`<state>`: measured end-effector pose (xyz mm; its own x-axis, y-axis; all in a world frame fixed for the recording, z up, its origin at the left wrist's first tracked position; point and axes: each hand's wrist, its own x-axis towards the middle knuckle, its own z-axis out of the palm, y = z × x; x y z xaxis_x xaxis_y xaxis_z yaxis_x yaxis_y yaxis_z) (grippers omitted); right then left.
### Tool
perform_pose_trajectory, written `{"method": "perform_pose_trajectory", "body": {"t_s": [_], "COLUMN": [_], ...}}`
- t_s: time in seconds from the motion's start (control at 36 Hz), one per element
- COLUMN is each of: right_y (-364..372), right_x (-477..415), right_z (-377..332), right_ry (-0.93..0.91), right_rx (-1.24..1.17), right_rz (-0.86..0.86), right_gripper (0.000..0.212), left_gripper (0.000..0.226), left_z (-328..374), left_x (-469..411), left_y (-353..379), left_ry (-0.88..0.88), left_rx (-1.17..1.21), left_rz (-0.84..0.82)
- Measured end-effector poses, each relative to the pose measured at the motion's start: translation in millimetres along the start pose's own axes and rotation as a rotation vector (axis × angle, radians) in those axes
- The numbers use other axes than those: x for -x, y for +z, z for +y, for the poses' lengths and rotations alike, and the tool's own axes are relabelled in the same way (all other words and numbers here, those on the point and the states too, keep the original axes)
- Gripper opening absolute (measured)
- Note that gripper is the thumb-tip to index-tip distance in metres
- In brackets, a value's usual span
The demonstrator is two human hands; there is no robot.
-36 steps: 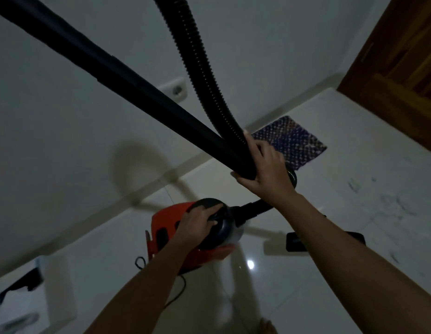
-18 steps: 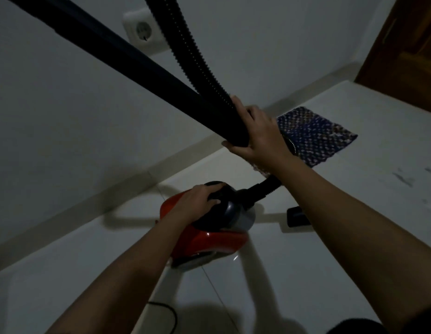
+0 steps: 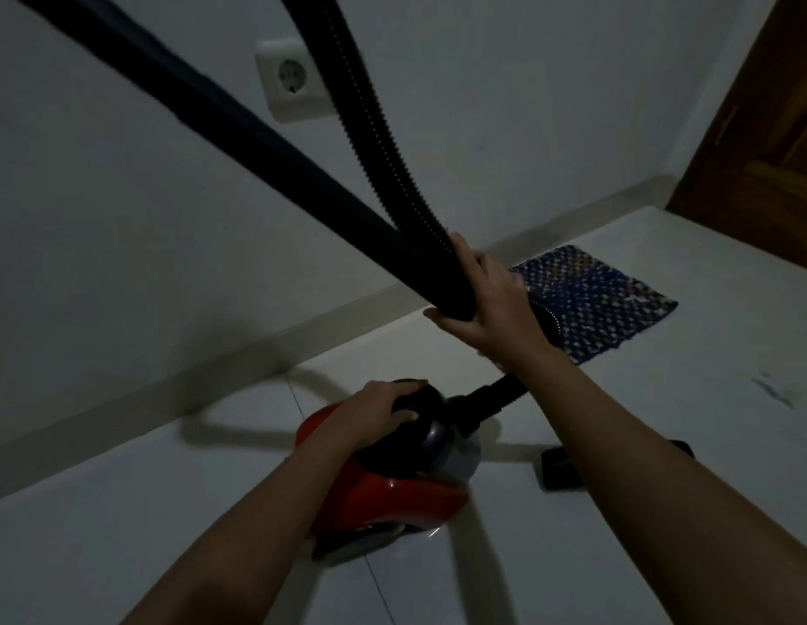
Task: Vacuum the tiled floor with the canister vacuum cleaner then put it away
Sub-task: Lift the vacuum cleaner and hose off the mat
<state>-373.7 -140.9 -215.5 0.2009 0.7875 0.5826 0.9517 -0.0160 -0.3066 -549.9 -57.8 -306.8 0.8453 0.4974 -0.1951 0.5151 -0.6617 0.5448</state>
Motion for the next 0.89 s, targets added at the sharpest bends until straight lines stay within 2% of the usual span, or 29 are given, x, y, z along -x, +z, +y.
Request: {"method": "perform_pose_trajectory", "body": {"t_s": [0.25, 0.33, 0.42, 0.5, 0.58, 0.72, 0.89], "right_y": [-8, -14, -18, -19, -19, -17, -10], "right_x": [-7, -5, -3, -3, -1, 1, 0], "right_z": [-14, -18, -21, -23, -24, -17, -8], "right_ry": [0.005, 0.026, 0.045, 0.06, 0.063, 0.081, 0.096], "right_rx": [-0.107, -0.143, -0.161, -0.169, -0.167, -0.157, -0.153], "right_rz": [0.039, 0.051, 0.062, 0.07, 0.074, 0.091, 0.096], "right_gripper": [0.087, 0.088, 0.088, 0.087, 0.087, 0.088, 0.09], "left_gripper": [0.05, 0.042, 0.037, 0.036, 0.038, 0.047, 0.057], "left_z": [1, 4, -5, -24, -41, -61, -66], "left_x": [13, 26, 44, 67, 88, 98, 91], "left_y": [-5, -10, -11, -2, 13, 35, 49], "left_ry": [-0.015, -0.007, -0.048, -0.256, -0.481, -0.68, -0.649], "left_rx": [-0.053, -0.003, 0.149, 0.344, 0.496, 0.613, 0.836], "left_rz": [-0.023, 0.019, 0.203, 0.511, 0.649, 0.604, 0.54]}}
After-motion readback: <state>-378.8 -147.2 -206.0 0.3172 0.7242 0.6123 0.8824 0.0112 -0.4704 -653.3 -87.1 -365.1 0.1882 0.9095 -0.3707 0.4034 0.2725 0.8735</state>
